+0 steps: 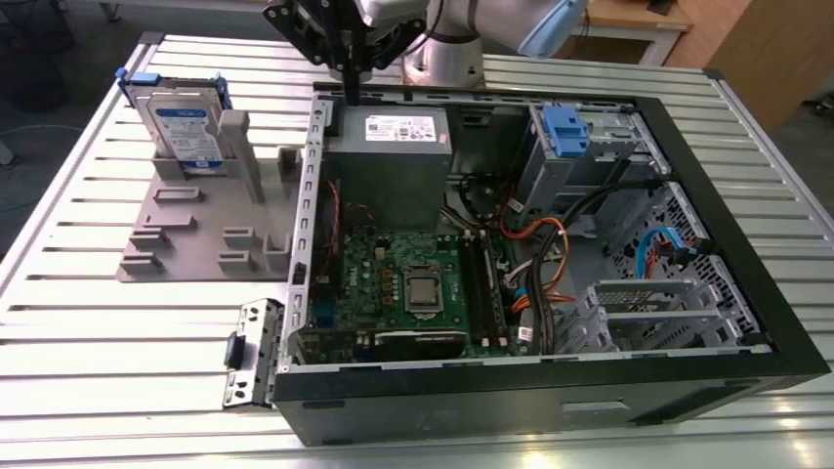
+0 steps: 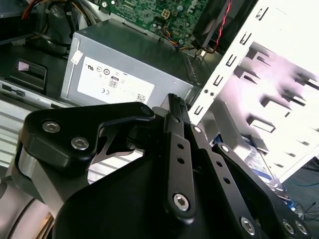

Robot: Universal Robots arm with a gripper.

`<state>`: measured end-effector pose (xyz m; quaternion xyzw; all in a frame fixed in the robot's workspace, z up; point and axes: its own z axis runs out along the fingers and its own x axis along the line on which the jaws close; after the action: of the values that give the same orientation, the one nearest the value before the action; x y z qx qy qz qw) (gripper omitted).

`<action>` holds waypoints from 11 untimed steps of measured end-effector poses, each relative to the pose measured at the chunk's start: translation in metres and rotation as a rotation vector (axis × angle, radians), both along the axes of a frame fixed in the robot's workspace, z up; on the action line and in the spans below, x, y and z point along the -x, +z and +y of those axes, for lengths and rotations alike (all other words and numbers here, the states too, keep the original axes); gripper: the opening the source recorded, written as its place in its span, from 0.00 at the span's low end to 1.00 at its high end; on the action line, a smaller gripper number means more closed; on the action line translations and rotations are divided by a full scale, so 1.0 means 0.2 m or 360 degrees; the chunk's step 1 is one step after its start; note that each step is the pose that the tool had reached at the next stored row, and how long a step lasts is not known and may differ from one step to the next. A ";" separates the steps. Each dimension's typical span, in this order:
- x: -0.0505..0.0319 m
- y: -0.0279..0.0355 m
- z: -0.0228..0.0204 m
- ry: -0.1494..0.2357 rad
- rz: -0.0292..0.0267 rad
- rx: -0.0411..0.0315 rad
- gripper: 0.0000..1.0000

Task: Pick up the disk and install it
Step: 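Reach for the disk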

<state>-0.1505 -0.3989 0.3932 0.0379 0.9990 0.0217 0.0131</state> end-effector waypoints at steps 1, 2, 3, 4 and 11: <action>0.006 0.000 0.000 0.0000 -0.00001 0.0000 0.10; 0.012 0.000 0.000 0.0000 -0.00001 0.0000 0.10; 0.018 0.000 0.000 0.0000 0.00000 0.0000 0.10; 0.024 -0.001 0.000 0.0000 -0.00001 0.0000 0.10; 0.064 -0.002 0.000 0.0000 -0.00001 0.0000 0.10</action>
<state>-0.1632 -0.3989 0.3929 0.0379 0.9990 0.0217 0.0132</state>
